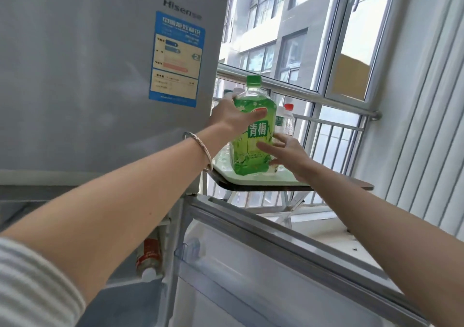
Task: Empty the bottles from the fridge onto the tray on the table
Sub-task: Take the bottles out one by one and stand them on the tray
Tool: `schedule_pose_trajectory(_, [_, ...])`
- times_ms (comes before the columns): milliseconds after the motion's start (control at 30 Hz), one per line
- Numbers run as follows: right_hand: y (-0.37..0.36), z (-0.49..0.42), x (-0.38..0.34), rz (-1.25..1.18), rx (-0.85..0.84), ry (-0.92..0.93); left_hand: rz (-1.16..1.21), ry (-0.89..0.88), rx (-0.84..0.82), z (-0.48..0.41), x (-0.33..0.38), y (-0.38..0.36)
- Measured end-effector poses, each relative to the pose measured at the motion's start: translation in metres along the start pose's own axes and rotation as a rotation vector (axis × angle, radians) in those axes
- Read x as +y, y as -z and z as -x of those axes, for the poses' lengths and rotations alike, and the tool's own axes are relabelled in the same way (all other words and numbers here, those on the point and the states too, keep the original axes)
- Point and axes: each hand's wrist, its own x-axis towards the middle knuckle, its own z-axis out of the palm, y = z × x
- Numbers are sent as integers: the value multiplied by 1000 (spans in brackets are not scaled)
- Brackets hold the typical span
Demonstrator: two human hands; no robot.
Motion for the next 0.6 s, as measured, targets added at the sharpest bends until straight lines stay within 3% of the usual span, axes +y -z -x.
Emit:
schedule_pose_trajectory(400, [-21,-19,33,51,-84,-160,-35,33,-231,6,-36,-3])
schedule_pose_trajectory(467, [-31,-10,27,111,86,-85,-7,57,-239,12,-38,-1])
schedule_pose_trajectory(567, [-56,9,10,241,519,175,-76,60,-185,25,-40,15])
schedule_pose_trajectory(600, [-69,17,4,259,547,240,-104,68,-166,32,-42,24])
